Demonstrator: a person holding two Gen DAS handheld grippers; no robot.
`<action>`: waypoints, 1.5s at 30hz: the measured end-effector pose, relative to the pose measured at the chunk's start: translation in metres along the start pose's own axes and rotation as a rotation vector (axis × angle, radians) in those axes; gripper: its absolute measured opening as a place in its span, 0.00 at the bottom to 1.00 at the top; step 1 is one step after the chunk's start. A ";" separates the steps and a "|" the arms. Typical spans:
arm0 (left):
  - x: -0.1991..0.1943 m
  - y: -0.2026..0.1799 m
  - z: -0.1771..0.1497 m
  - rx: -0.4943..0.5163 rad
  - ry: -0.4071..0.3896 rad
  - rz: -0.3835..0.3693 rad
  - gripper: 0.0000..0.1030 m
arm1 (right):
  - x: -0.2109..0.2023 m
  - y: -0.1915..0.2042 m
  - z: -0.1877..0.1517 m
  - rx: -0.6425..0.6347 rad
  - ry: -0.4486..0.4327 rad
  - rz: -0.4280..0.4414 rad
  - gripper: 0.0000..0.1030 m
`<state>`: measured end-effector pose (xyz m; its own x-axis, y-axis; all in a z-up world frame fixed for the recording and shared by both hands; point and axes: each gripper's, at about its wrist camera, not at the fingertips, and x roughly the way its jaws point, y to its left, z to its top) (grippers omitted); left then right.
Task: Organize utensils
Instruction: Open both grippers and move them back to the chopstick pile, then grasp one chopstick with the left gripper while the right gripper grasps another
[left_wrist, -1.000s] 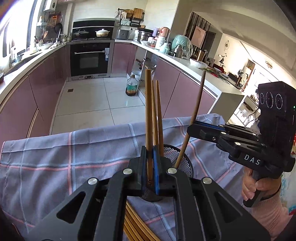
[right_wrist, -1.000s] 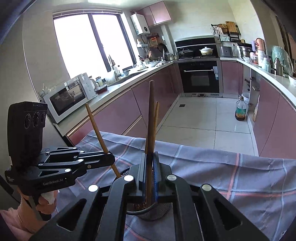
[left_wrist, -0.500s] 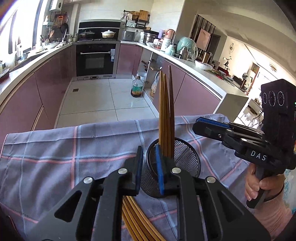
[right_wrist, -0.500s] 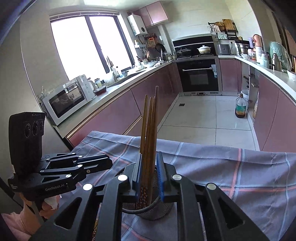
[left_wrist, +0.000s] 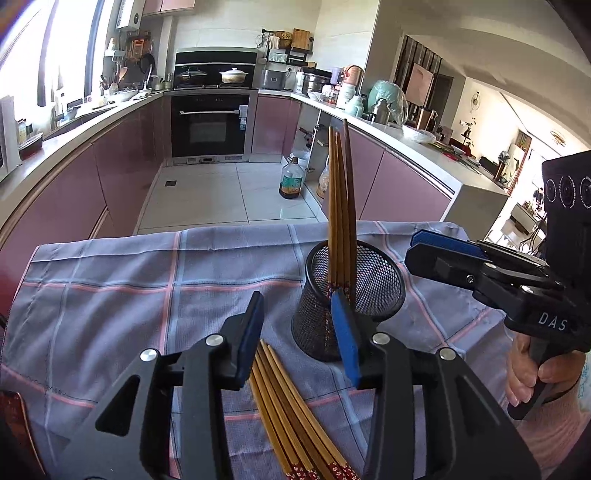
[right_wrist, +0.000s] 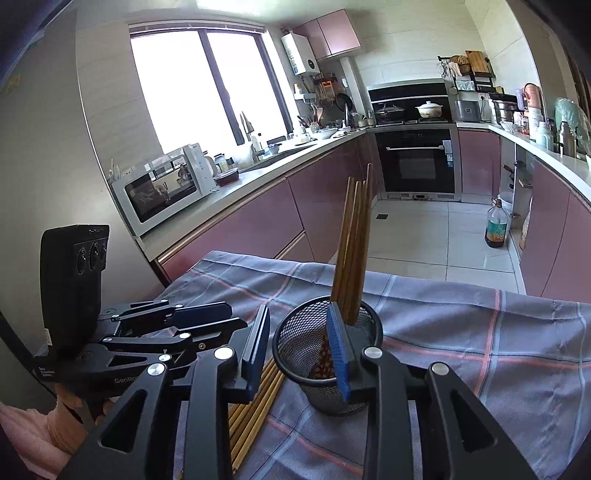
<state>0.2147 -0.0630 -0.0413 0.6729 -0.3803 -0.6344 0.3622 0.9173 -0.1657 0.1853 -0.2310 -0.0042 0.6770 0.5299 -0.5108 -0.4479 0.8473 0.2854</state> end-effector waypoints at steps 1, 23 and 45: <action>-0.002 -0.001 -0.003 0.006 -0.003 0.010 0.37 | 0.000 0.003 -0.002 -0.003 0.004 0.003 0.30; -0.012 0.030 -0.069 -0.031 0.082 0.119 0.43 | 0.033 0.032 -0.063 0.002 0.192 0.071 0.33; 0.026 0.021 -0.108 0.004 0.213 0.096 0.44 | 0.070 0.040 -0.103 -0.057 0.316 -0.049 0.33</action>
<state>0.1701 -0.0403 -0.1425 0.5528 -0.2576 -0.7925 0.3059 0.9474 -0.0946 0.1543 -0.1637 -0.1117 0.4876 0.4439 -0.7518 -0.4573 0.8634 0.2132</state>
